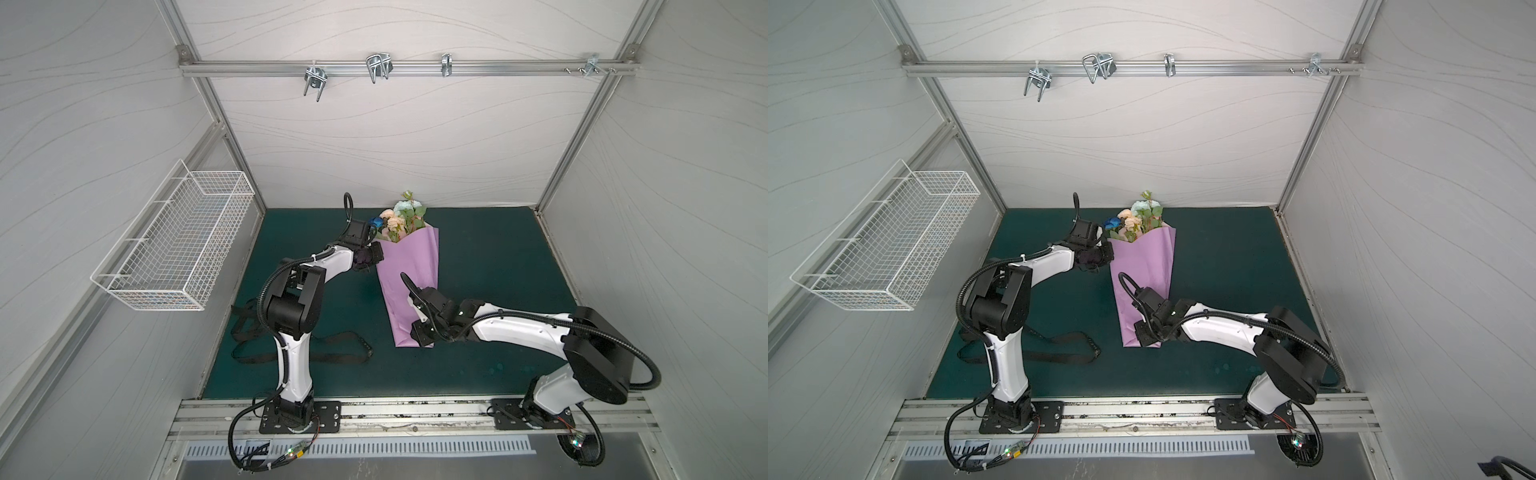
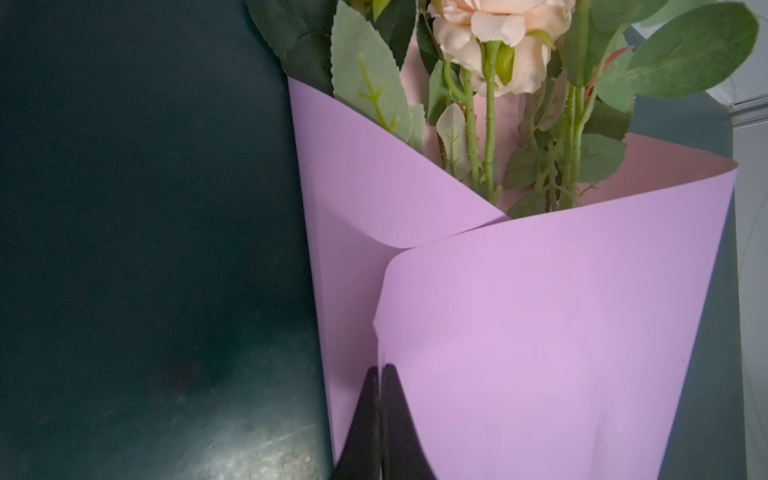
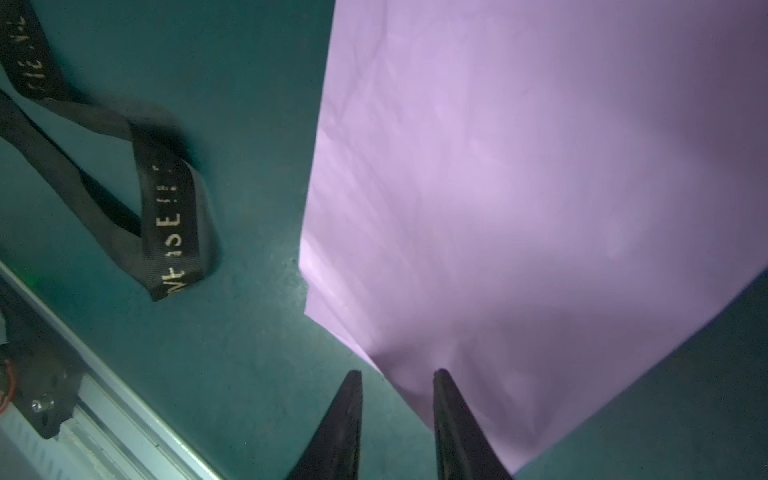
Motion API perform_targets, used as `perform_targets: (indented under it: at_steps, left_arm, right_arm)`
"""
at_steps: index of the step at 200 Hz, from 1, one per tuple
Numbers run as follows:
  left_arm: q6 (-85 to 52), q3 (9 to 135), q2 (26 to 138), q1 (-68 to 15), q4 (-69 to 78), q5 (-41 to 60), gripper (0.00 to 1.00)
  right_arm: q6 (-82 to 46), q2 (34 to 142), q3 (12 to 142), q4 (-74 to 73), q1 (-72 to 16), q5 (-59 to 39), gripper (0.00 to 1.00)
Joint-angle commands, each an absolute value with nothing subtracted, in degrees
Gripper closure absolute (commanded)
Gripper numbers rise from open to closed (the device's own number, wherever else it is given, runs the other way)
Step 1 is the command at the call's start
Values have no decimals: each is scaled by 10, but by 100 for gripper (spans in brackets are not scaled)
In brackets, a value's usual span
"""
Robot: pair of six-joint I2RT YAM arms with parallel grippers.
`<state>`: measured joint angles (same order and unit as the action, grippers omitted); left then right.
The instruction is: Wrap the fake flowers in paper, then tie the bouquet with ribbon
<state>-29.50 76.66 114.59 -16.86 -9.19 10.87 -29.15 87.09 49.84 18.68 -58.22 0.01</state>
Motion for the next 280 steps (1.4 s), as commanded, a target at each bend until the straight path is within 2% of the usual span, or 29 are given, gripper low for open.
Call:
perform_targets:
  at_steps: [1,85,155,160,166,174,188,201,237,259,280]
  left_arm:
    - [-282,769,1133,-165,-102,83,100]
    - [-246,818,1188,-164,-131,71,100]
    - [-285,832,1207,-157,-149,63,100]
    - [-289,829,1202,-157,-149,65,91]
    - [-294,823,1196,-157,-145,64,73]
    - [-304,811,1180,-157,-138,63,62]
    - [-327,782,1146,-157,-129,64,49]
    - [-355,744,1109,-159,-119,71,44]
    - [-395,652,1033,-183,-130,81,39]
    - [-400,622,1012,-210,-122,96,39]
    - [-395,624,1024,-236,-124,117,34]
  right_arm:
    - [-294,856,520,207,-584,5,68]
    - [-292,940,546,182,-577,3,72]
    - [-302,995,518,174,-577,-5,74]
    - [-305,996,516,174,-577,-5,74]
    - [-307,996,514,174,-577,-5,74]
    - [-309,998,512,174,-576,-5,74]
    - [-313,997,512,171,-577,-6,75]
    - [-316,996,511,168,-577,-7,74]
    - [-318,995,519,168,-577,-8,75]
    - [-318,994,522,169,-577,-8,75]
    - [-320,994,523,168,-576,-9,75]
